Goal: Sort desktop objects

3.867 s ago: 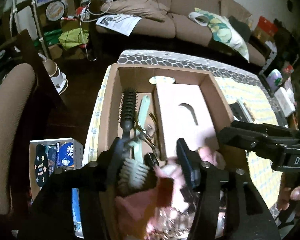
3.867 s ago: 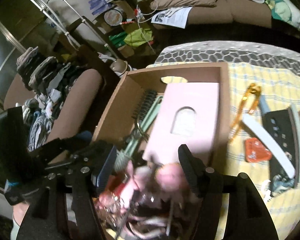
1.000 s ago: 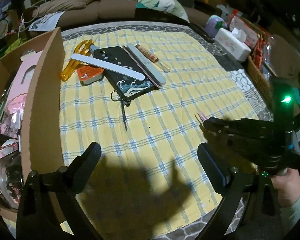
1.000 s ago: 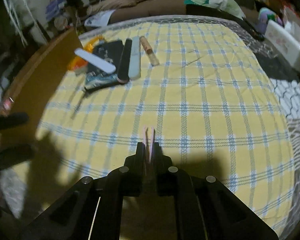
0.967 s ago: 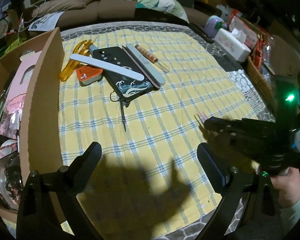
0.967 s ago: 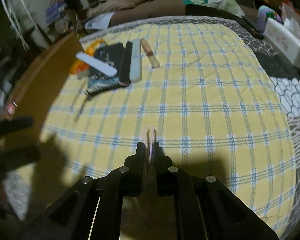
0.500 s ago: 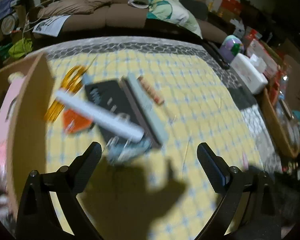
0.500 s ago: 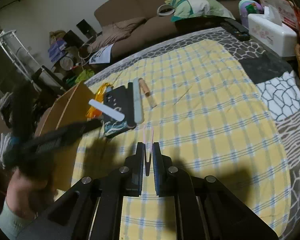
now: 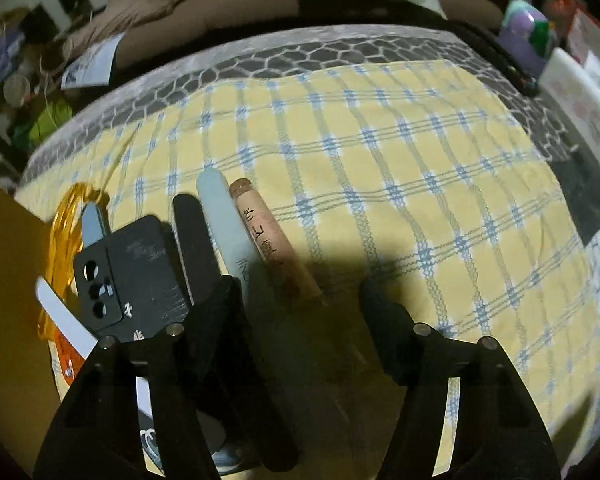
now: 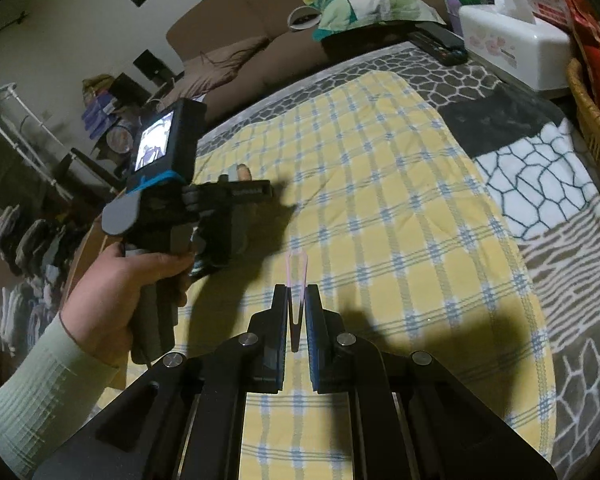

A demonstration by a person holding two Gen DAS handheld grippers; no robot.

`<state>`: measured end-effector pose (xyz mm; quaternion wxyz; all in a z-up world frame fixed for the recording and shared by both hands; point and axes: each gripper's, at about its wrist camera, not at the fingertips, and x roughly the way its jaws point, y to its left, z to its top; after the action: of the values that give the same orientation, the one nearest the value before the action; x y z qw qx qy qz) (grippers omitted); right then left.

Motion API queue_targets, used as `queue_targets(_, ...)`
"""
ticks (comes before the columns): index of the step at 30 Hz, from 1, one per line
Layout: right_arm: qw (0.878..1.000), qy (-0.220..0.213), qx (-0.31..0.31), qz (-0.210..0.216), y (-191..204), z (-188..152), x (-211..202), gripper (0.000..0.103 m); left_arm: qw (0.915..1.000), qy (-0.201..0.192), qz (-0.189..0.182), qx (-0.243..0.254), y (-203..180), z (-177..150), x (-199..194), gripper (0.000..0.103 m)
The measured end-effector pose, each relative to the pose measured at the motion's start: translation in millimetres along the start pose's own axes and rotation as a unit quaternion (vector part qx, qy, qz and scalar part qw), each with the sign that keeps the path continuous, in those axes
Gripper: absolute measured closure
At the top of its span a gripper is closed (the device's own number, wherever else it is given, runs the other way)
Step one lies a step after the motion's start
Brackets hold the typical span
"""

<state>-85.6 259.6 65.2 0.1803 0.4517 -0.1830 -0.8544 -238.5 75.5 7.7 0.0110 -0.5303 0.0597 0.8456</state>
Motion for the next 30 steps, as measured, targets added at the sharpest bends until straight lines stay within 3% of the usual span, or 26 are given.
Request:
queue_targets(2, 1.000, 0.003, 0.005, -0.001, -3.2, -0.4, 1.1, 0.096, 0.9998, -0.011, 0.003, 0.013, -2.8, -1.7, -2.7, 0.062)
queue_targets(6, 1.000, 0.000, 0.002, -0.003, -1.2, -0.7, -0.3, 0.096, 0.9992, -0.015, -0.022, 0.030, -5.8, -5.1, -14.1, 0.072)
queue_targets(7, 1.000, -0.003, 0.001, -0.003, 0.6, -0.3, -1.8, 0.096, 0.9986, -0.027, -0.038, 0.026, -2.4, -5.2, -24.8, 0.094)
queue_targets(9, 1.000, -0.007, -0.002, -0.001, 5.2, 1.5, -5.0, 0.096, 0.9972, -0.037, -0.062, 0.019, 3.0, -7.9, -43.6, 0.103)
queue_targets(10, 1.000, -0.008, -0.003, 0.000, 9.6, 3.3, -6.3, 0.096, 0.9960, -0.044, -0.076, 0.017, 7.9, -10.9, -57.5, 0.103)
queue_targets(13, 1.000, -0.015, -0.014, 0.008, 26.1, 6.3, -10.0, 0.095, 0.9959, -0.046, -0.073, 0.026, 20.6, -18.9, -78.2, 0.103)
queue_targets(18, 0.999, -0.025, -0.016, 0.015, 47.6, 3.6, -13.8, 0.095, 0.9937, -0.032, -0.106, -0.021, 59.5, -31.0, -93.3, 0.103)
queue_targets(20, 1.000, -0.018, -0.011, 0.011, 49.2, 1.2, -10.2, 0.095, 0.9934, -0.031, -0.106, -0.032, 66.9, -31.2, -89.8, 0.101)
queue_targets(24, 1.000, -0.009, -0.018, 0.002, 51.1, -0.2, -3.7, 0.095, 0.9926, -0.022, -0.111, -0.044, 60.9, -28.9, -68.0, 0.073)
queue_targets(28, 1.000, -0.005, -0.019, -0.002, 43.8, 5.4, 1.7, 0.095, 0.9918, -0.016, -0.121, -0.040, 35.8, -16.0, -41.7, 0.071)
queue_targets(30, 1.000, -0.002, -0.018, -0.004, 38.4, 7.0, 3.8, 0.095, 0.9935, -0.008, -0.109, -0.033, 23.5, -7.3, -25.1, 0.071)
